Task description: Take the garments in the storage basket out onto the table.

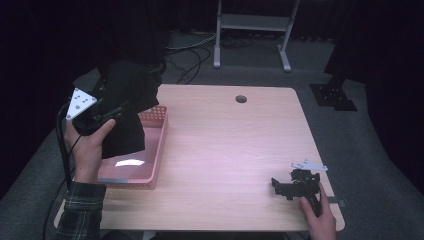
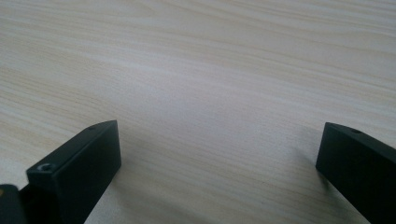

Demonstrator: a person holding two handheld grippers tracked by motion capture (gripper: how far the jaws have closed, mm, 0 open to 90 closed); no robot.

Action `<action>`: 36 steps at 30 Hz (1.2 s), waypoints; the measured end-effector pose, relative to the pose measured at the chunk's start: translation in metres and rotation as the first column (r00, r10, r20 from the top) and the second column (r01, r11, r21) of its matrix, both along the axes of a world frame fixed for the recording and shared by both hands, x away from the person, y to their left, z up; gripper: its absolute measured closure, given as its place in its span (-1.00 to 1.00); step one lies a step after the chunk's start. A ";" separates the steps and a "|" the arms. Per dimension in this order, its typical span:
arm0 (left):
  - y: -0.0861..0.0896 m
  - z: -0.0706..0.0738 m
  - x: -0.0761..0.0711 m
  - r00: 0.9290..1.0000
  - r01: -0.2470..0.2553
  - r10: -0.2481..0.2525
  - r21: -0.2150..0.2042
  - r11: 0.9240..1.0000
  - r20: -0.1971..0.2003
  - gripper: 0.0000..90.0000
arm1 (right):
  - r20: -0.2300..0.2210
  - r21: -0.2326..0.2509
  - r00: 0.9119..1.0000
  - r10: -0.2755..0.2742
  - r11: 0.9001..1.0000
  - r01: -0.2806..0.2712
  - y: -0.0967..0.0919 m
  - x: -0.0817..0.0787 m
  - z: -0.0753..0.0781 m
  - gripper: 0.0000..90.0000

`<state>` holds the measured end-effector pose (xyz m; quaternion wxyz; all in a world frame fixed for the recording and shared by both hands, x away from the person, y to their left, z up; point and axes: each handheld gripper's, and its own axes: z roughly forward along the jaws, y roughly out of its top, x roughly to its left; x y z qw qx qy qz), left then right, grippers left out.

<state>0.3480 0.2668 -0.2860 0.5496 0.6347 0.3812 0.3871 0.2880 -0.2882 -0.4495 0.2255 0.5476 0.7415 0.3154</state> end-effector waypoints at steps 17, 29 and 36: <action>-0.008 0.013 -0.012 1.000 -0.020 0.021 -0.026 0.999 0.023 0.15 | 0.000 0.000 1.000 0.000 1.000 0.000 0.000 0.000 0.000 -1.00; -0.036 0.028 -0.030 1.000 -0.007 0.008 -0.065 0.998 0.020 0.15 | 0.000 0.000 1.000 0.000 1.000 0.000 0.000 0.000 0.000 -1.00; -0.061 0.039 -0.041 0.999 0.021 -0.018 -0.096 0.995 0.028 0.15 | 0.000 0.000 1.000 0.000 1.000 0.000 0.000 0.000 0.000 -1.00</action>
